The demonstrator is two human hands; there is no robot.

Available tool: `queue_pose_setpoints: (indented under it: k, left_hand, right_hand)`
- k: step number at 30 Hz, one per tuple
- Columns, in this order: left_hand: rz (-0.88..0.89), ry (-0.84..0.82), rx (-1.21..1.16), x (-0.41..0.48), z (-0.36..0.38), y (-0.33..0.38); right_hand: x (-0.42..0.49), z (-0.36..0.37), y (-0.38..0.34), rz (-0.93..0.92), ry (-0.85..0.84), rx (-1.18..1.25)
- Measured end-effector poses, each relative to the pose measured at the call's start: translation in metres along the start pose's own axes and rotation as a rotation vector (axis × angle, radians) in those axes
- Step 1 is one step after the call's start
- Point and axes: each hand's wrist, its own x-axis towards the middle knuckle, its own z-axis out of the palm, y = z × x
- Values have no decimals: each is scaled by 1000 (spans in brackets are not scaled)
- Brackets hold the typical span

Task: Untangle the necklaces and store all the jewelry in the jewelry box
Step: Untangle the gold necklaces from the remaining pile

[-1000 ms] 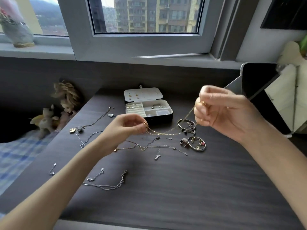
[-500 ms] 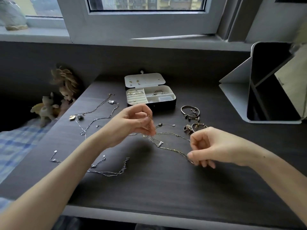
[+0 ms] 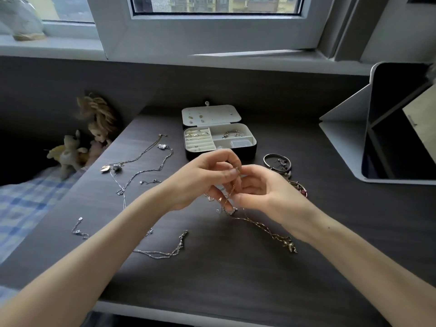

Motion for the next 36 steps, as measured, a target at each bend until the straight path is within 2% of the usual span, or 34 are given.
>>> queue_pose_setpoints:
  k: [4,13,21,24,26,33,36]
  left_hand:
    - [-4,85,-35,3,-3,-3]
    - [-6,155,-51,4,-8,-3]
    - [-2,159,-140,3,-1,2]
    - [-8,162,-151,3,0,3]
    - [-12,172,-165,2,0,4]
    - [-74,189,-199,3,-2,-1]
    - [-124,161,-123,3,0,-3]
  right_hand:
    - [3,0,7,75,-67,119]
    - [3,-6,20,-50,-1,-483]
    - [5,4,28,-216,53,-570]
    - [6,4,30,-236,43,-498]
    - [6,2,27,-186,23,-396]
    - [2,-16,10,-77,-6,106]
    - [2,-24,3,-44,-7,323]
